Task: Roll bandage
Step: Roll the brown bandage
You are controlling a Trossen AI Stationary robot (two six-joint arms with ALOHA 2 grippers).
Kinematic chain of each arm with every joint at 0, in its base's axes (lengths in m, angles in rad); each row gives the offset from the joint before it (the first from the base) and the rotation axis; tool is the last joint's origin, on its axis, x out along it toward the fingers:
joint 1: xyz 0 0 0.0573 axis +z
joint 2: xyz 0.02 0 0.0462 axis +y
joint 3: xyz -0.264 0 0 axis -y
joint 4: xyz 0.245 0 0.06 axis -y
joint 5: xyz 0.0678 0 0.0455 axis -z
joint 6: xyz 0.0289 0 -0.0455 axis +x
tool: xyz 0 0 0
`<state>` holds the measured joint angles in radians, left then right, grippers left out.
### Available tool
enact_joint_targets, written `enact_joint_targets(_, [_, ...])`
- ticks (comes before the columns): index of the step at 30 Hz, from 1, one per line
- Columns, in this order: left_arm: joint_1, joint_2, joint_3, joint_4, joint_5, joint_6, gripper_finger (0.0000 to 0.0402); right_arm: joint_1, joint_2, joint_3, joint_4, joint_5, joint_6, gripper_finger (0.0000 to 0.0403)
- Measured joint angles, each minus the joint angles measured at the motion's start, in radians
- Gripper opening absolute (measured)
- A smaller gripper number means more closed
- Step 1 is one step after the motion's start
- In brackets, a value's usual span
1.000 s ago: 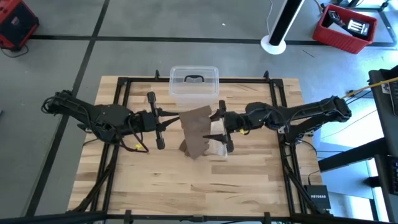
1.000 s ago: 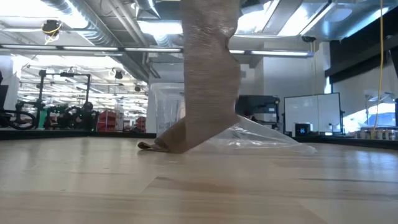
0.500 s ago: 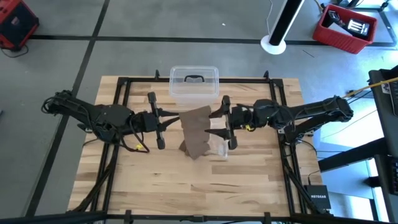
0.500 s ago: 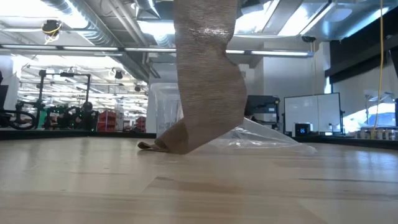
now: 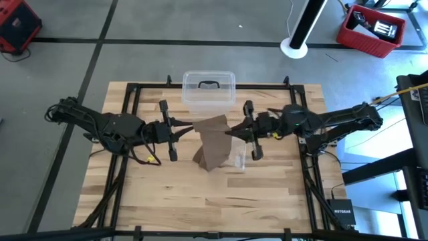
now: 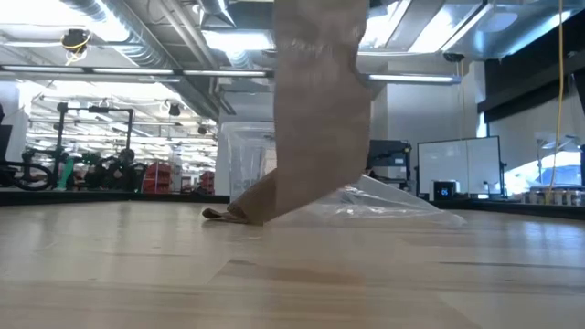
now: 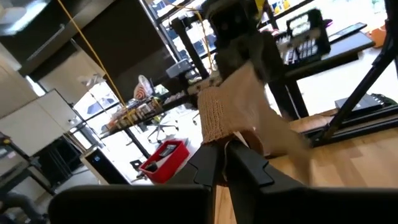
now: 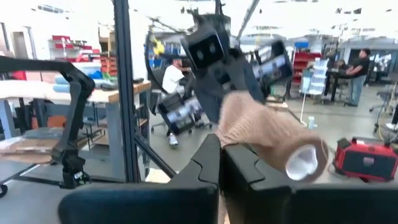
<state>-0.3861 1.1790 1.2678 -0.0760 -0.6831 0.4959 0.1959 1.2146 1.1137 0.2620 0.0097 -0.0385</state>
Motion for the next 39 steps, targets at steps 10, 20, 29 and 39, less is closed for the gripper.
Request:
enact_joint_targets(10, [0.001,0.001,0.0,0.069,-0.045,0.055,0.0015,0.032,0.037,0.001,-0.035,0.027,0.005,0.0009])
enact_joint_targets(20, [0.002,0.001,-0.001,0.104,0.001,0.027,0.0015,0.033,0.091,0.0,-0.032,0.139,0.008,0.0069])
enact_joint_targets(29, [0.002,-0.001,-0.001,0.062,0.054,0.002,0.0015,0.033,-0.006,0.0,-0.101,0.191,-0.037,0.0215])
enact_joint_targets(39, [0.024,-0.001,-0.001,0.077,0.01,0.031,0.0015,0.033,-0.081,0.0,-0.423,0.235,-0.077,0.0272])
